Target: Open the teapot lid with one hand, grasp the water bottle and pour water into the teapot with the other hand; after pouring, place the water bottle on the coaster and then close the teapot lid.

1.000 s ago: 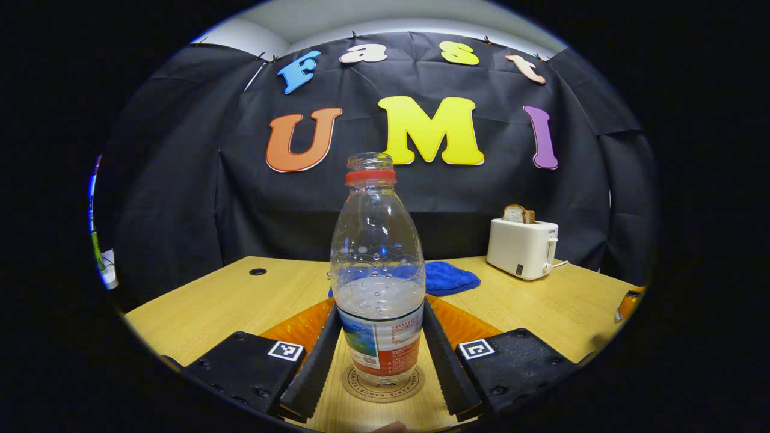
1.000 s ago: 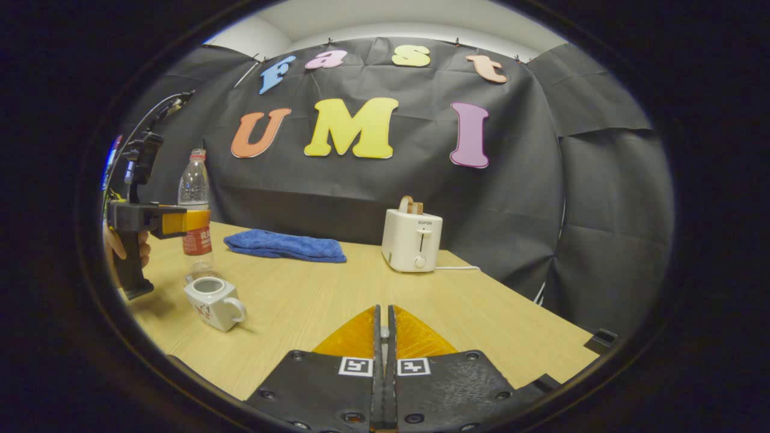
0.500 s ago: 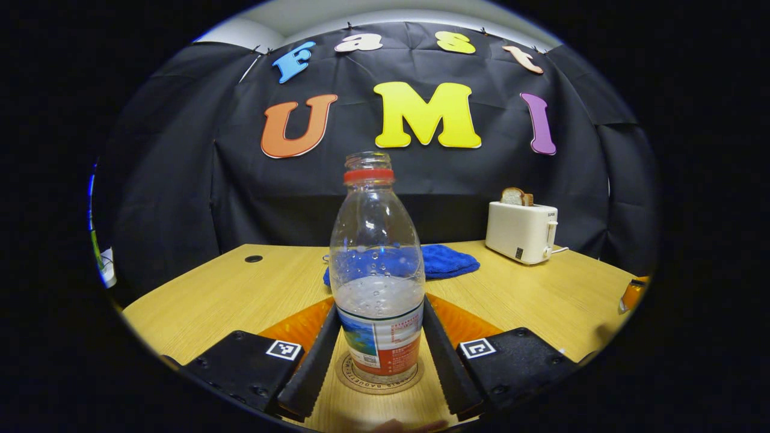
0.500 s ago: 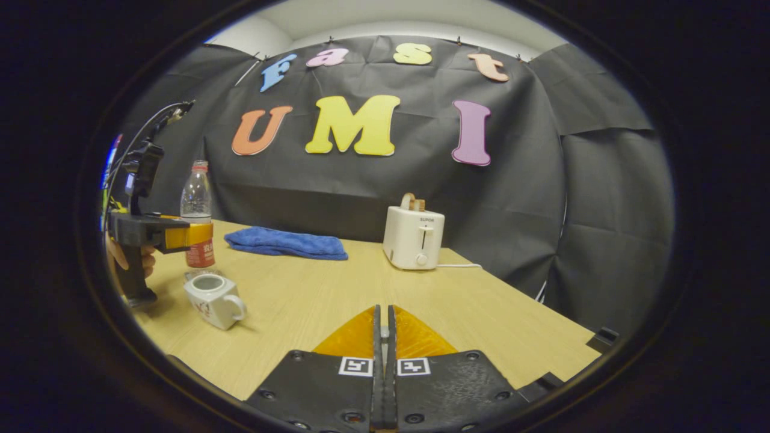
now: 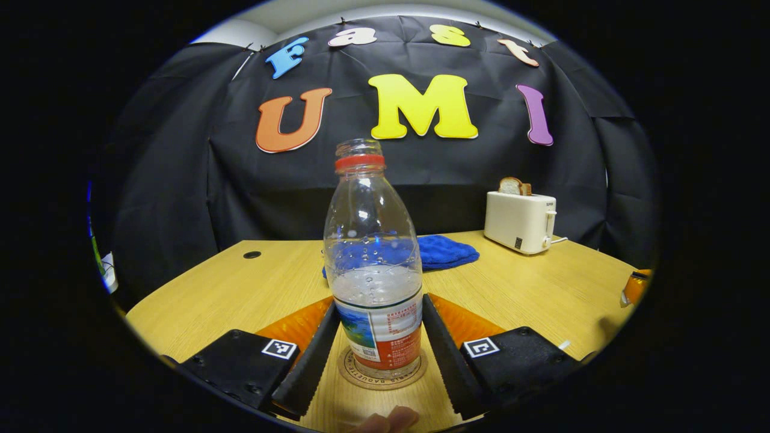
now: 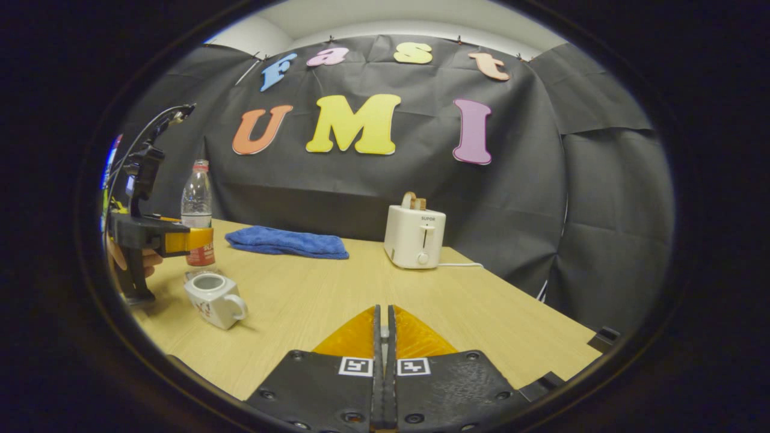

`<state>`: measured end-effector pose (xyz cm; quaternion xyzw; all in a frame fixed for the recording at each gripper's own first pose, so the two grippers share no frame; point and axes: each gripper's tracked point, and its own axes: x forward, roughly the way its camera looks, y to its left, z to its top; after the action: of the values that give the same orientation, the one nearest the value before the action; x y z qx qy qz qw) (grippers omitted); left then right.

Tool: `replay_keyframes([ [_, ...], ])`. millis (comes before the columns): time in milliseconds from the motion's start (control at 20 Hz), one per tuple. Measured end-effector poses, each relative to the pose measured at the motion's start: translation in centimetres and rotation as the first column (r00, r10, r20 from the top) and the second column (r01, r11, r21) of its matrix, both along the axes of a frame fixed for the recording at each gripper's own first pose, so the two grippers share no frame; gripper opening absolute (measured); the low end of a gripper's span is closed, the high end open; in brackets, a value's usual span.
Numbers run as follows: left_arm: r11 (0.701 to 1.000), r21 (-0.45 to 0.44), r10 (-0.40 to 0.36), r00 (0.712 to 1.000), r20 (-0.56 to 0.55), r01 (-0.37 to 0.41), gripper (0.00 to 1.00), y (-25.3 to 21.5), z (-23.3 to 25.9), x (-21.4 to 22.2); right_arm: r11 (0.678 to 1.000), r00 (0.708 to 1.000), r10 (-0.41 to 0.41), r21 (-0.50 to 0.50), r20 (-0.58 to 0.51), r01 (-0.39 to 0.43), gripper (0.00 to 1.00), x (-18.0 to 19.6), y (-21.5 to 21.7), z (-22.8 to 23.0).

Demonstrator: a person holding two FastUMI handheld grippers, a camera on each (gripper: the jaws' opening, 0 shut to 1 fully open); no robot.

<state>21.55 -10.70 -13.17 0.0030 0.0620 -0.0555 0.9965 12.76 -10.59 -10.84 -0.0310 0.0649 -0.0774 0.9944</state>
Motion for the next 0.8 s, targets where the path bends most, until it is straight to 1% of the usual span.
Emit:
replay_keyframes([
  [250, 0.999, 0.047, -0.027, 0.999, 0.024, 0.026, 0.86, -0.5, 0.1, -0.5, 1.000, 1.000, 0.004, 0.001, -0.002, -0.004, 0.00, 0.0, 0.2, 0.0],
  [400, 0.998, 0.065, -0.030, 0.998, 0.047, 0.027, 0.88, -0.4, 0.0, -1.0, 1.000, 1.000, 0.009, -0.002, -0.002, -0.009, 0.00, 0.1, 0.5, 0.0],
  [550, 0.998, 0.063, -0.025, 0.999, 0.043, 0.023, 0.89, -0.2, -0.6, -1.5, 1.000, 1.000, 0.013, -0.008, 0.000, -0.013, 0.00, 0.0, 0.6, 0.0],
  [700, 0.999, 0.046, -0.001, 0.999, 0.048, -0.001, 0.95, 0.6, -0.9, -2.4, 1.000, 1.000, 0.014, -0.010, 0.001, -0.014, 0.00, 0.0, 0.8, 0.1],
  [750, 0.999, 0.041, 0.007, 0.999, 0.053, -0.010, 1.00, 0.9, -1.1, -2.8, 1.000, 1.000, 0.015, -0.010, 0.001, -0.015, 0.00, 0.0, 0.9, 0.0],
  [800, 0.999, 0.030, 0.017, 0.998, 0.058, -0.018, 0.96, 1.0, -1.0, -3.4, 1.000, 1.000, 0.019, -0.006, -0.001, -0.019, 0.00, 0.0, 1.0, 0.0],
])
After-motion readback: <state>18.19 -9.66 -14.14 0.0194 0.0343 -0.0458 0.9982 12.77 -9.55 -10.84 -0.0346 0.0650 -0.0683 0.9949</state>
